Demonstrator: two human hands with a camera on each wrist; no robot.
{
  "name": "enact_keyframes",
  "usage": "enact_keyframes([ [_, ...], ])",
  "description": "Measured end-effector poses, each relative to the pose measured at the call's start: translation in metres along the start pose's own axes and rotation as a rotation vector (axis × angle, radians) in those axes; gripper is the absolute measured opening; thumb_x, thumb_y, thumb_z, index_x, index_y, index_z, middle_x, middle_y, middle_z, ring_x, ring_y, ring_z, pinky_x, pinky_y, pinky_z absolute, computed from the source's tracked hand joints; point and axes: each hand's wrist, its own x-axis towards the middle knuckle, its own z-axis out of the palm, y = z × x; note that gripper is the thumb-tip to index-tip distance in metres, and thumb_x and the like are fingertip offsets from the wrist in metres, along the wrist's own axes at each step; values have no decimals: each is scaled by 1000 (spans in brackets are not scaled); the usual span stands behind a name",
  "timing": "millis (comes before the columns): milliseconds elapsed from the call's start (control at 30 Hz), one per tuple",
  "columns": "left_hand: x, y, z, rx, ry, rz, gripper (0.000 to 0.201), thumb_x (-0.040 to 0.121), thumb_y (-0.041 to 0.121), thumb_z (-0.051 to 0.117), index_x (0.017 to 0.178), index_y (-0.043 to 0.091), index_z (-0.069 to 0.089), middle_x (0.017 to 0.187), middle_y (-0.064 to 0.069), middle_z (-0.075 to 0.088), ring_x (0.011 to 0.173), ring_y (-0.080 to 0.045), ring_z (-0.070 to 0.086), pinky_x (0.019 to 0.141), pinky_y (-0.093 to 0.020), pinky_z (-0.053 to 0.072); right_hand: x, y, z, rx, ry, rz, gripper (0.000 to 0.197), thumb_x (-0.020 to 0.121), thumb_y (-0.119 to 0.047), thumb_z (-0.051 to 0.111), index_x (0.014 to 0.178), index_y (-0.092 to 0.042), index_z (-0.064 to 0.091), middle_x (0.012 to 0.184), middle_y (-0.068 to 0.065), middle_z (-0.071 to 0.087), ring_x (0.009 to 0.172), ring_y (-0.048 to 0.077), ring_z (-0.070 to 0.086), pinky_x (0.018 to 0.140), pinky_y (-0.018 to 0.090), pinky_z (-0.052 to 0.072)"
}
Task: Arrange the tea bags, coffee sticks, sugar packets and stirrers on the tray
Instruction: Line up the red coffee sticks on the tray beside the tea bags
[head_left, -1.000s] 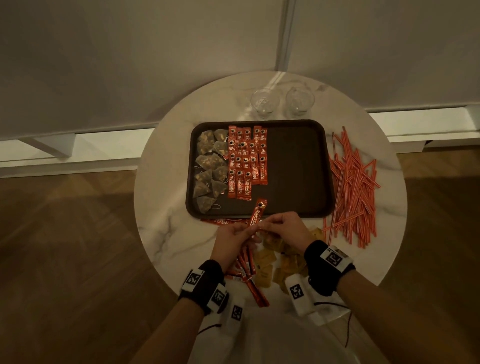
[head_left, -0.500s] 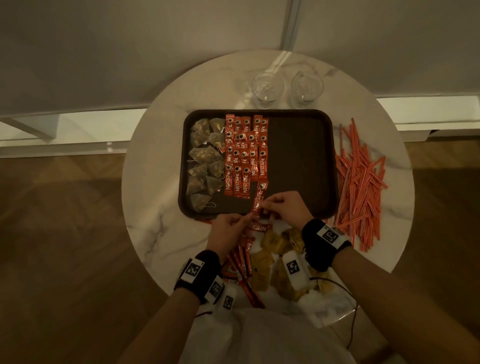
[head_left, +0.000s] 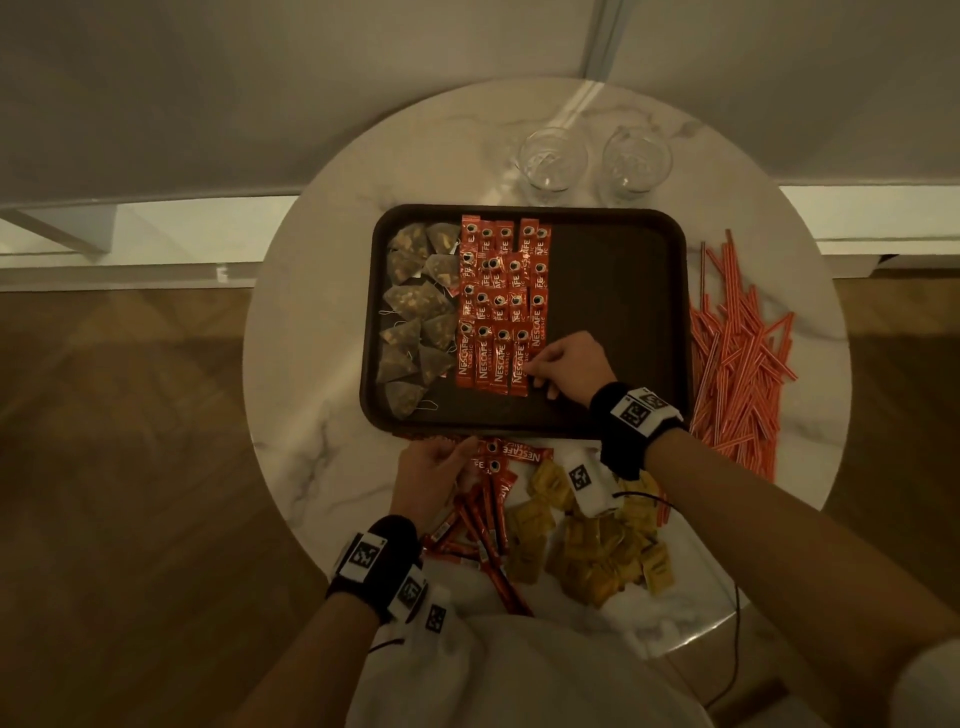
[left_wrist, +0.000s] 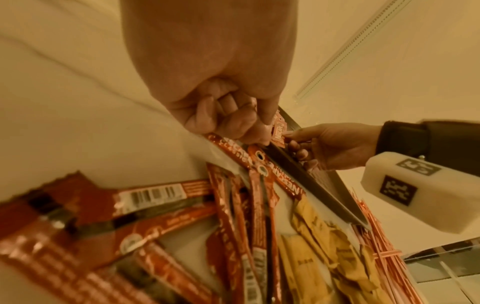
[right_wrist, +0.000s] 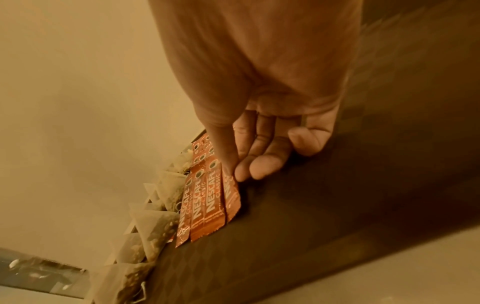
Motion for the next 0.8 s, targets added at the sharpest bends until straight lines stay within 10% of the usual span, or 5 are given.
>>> enact_keyframes([
  [233,2,-8,3,20,-48,8,49,98,32,59,61,1,66,58,-10,67,41,-7,54,50,-15,45,2,0,3,1,29,21,13,88,-24,73,85,-12,73,76,2,73,49,10,57,60,25,54],
  [667,-7,-6,-3,-4,-20,-66,45,95,39,62,62,10,67,53,2,64,41,-3,53,51,-15,42,-11,0,-1,43,37,9,14,91,-25,70,90,-12,72,76,3,69,51,9,55,54,19,50],
  [800,-15,-19,-7,143,-4,13,26,94,35,62,78,16,70,73,1,71,64,-10,65,68,-32,56,-44,8,-3,156,58,-57,13,94,-20,65,94,-9,71,75,7,69,51,8,56,54,15,49],
])
